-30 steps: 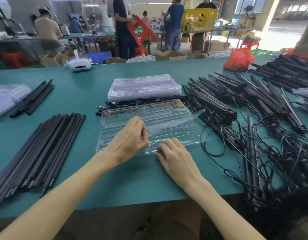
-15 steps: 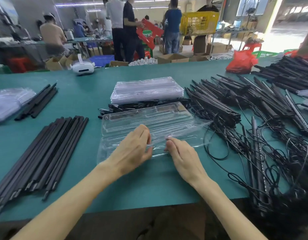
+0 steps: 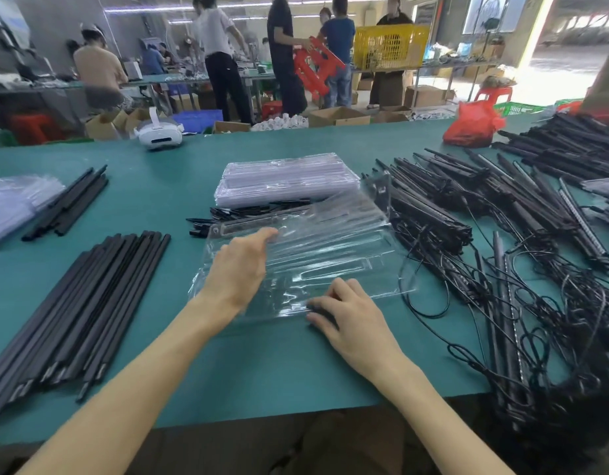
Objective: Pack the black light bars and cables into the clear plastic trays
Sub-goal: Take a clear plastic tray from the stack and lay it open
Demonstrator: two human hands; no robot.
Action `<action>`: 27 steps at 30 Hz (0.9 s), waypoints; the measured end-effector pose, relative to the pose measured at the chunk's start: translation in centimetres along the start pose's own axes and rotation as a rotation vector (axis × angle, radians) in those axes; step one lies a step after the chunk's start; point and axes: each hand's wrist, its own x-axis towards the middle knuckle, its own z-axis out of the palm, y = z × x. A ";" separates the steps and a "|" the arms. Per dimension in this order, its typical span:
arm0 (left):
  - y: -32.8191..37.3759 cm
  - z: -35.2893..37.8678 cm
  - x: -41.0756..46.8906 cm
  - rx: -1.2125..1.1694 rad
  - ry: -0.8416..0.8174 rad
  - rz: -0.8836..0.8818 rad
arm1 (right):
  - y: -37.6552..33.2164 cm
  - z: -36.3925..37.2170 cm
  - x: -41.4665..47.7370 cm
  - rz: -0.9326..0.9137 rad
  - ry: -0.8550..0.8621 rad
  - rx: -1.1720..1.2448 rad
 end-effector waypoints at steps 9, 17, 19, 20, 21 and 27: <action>-0.5 0.3 0.6 -0.122 0.090 -0.044 | -0.1 -0.2 0.1 0.021 0.027 0.080; -0.3 -0.3 1.2 -0.238 0.104 -0.087 | 0.1 -0.1 0.3 0.040 0.025 0.132; -0.4 -0.5 1.3 -0.251 0.099 -0.087 | 0.2 0.0 0.3 0.041 0.030 0.151; -0.4 -0.5 1.4 -0.249 0.098 -0.082 | 0.2 0.0 0.4 0.039 0.032 0.157; -0.3 -0.5 1.4 -0.240 0.099 -0.075 | 0.3 0.1 0.4 0.037 0.033 0.161; -0.4 -0.9 1.0 -0.215 0.120 -0.027 | 0.7 0.7 0.5 0.048 0.058 0.181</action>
